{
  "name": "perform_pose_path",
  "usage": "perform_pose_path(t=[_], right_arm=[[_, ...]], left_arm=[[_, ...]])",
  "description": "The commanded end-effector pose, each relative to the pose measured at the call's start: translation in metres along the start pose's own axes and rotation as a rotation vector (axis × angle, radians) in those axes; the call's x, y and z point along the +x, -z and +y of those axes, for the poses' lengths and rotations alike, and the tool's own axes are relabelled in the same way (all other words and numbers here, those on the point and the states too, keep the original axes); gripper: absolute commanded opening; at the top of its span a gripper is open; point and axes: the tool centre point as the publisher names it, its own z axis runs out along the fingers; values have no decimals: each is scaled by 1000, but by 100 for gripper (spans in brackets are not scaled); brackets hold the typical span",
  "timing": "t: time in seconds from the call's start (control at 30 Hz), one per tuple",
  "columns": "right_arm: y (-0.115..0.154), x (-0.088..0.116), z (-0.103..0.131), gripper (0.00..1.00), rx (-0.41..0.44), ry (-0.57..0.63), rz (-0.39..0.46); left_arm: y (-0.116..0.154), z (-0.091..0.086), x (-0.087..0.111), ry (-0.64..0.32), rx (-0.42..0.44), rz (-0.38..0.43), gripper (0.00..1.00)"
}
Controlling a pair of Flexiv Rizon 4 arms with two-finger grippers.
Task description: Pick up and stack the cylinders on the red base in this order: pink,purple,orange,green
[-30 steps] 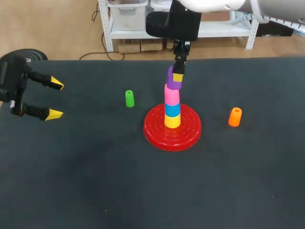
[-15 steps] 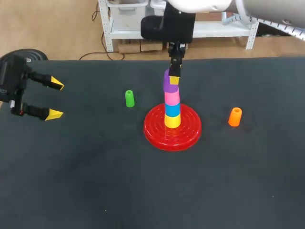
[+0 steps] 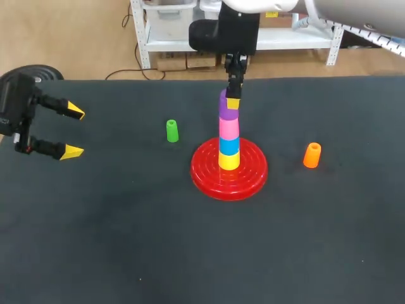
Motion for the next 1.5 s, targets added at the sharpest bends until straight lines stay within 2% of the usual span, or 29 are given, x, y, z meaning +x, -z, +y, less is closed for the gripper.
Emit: perform_pose_path(t=[0.03, 0.47, 0.8, 1.5], right_arm=[[0, -1, -1, 0, 5, 1, -2], [-9, 1, -2, 0, -17, 0, 8], [-6, 2, 4, 0, -12, 0, 9], [-6, 4, 1, 0, -7, -4, 30]], left_arm=[[0, -1, 1, -3, -4, -2, 100], [0, -1, 1, -3, -4, -2, 100], [0, -1, 1, -3, -4, -2, 100], [0, -1, 1, -3, -4, -2, 100]])
